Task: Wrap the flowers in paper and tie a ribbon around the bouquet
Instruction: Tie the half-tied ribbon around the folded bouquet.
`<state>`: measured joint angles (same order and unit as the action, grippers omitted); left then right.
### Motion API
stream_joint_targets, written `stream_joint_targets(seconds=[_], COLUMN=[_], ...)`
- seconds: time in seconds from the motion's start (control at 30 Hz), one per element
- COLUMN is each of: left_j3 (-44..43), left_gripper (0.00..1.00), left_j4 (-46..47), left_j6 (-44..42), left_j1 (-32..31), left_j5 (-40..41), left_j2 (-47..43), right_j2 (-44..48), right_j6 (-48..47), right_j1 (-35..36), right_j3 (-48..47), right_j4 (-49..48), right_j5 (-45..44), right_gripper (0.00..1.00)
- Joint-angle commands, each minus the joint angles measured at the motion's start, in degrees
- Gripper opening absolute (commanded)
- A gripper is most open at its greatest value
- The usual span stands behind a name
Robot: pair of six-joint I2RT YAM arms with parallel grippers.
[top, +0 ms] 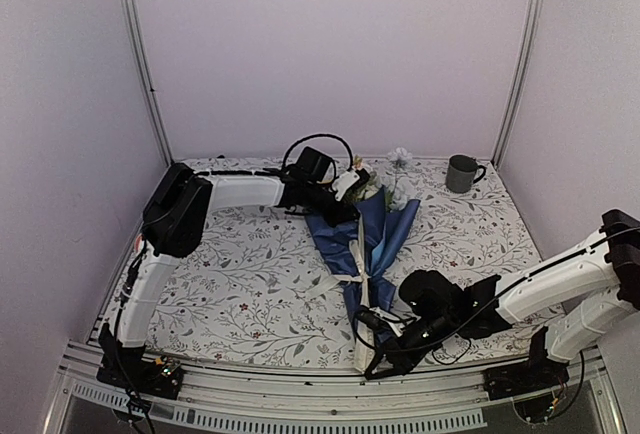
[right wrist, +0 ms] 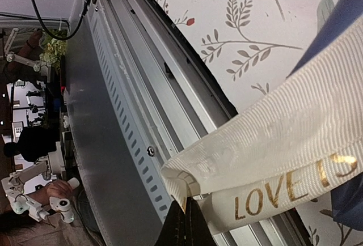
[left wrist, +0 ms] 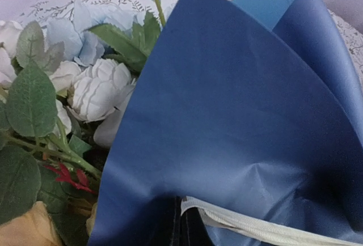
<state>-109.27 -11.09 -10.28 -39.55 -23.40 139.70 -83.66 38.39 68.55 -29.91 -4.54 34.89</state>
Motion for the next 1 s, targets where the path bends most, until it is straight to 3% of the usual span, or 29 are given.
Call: stream_joint_targets(seconds=[0.0, 0.47, 0.53, 0.6, 0.73, 0.97], left_j3=[-4.15, -3.45, -1.17, 6.46, 27.11, 38.86], left_gripper=[0.0, 0.0, 0.0, 0.0, 0.0, 0.0], left_j4=[2.22, 0.8, 1.51, 7.41, 23.27, 23.86], left_j6=[0.57, 0.83, 0.88, 0.43, -0.68, 6.3], left_j1=[3.63, 4.92, 4.81, 3.56, -0.96, -2.4], left_j5=[8.38, 8.39, 7.02, 4.05, 4.02, 0.49], left_j2=[2.71, 2.99, 0.53, -6.22, -21.84, -29.86], right_j2=[0.39, -2.22, -2.38, -1.21, 5.39, 14.25], right_j6=[4.15, 4.13, 2.3, -1.03, -6.24, -9.84], right_j1=[4.27, 6.5, 6.42, 5.11, -3.47, -21.72], right_j3=[1.99, 1.01, -1.38, -5.29, -9.8, -11.05], right_j4=[-1.28, -1.69, 1.93, 8.87, 15.33, 18.32], right_j5=[8.07, 10.56, 9.41, 6.54, 3.61, 3.06], right_gripper=[0.0, 0.0, 0.0, 0.0, 0.0, 0.0])
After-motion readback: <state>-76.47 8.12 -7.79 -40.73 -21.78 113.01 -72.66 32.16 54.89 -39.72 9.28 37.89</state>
